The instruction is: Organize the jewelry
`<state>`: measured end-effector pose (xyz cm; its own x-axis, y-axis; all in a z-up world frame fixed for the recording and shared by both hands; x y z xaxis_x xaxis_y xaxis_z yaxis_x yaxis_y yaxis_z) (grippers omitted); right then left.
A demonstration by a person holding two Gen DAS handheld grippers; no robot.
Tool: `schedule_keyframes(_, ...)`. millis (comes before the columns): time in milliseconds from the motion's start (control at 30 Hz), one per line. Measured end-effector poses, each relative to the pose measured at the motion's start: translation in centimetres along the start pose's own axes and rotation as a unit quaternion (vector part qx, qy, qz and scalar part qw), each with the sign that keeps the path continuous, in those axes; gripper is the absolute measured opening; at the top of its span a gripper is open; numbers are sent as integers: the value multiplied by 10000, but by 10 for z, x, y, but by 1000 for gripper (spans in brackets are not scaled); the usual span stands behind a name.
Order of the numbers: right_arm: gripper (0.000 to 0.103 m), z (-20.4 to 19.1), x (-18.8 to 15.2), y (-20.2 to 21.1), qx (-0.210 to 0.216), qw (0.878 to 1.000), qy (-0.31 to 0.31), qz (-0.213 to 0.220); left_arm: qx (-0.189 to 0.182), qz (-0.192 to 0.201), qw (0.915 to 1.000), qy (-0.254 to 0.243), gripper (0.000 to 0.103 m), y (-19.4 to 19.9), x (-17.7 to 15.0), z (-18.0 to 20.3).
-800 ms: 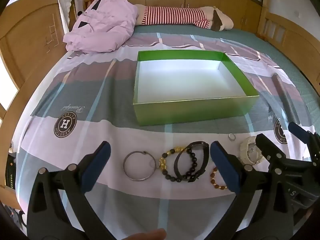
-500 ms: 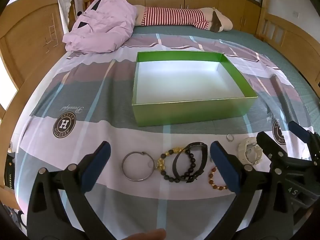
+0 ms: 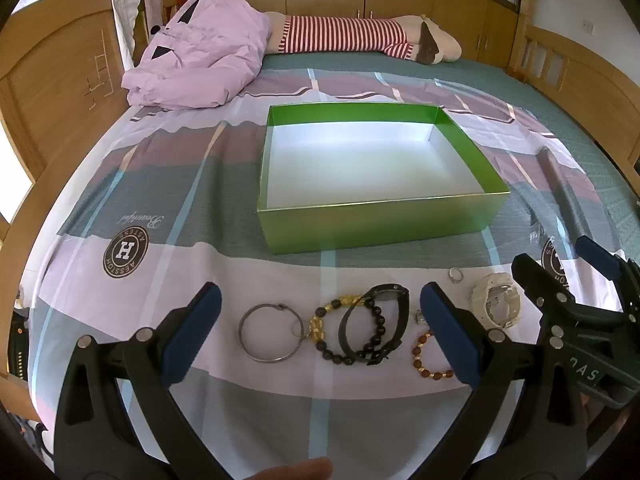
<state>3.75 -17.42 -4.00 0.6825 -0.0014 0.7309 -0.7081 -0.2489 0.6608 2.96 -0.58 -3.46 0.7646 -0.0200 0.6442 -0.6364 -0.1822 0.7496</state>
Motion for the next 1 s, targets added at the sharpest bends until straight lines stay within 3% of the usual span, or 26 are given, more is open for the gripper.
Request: schedule_keyframes(1000,102,0,-4,-2,-33,10000,14,-25,10,-4,10000,-20,101,-1,-2,1)
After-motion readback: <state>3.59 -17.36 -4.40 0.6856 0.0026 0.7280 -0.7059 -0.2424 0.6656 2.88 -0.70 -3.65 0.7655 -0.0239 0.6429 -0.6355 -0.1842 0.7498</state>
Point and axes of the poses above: each gripper's, at about its wrist camera, not at the fingertips, and y roughly against the way its jaws point, z to its right, x to its top, the point moved 5 cm from there along -y, roughly the way its jaws point, and after that the axes turned 11 degrees about x, right-handed, at the moved point
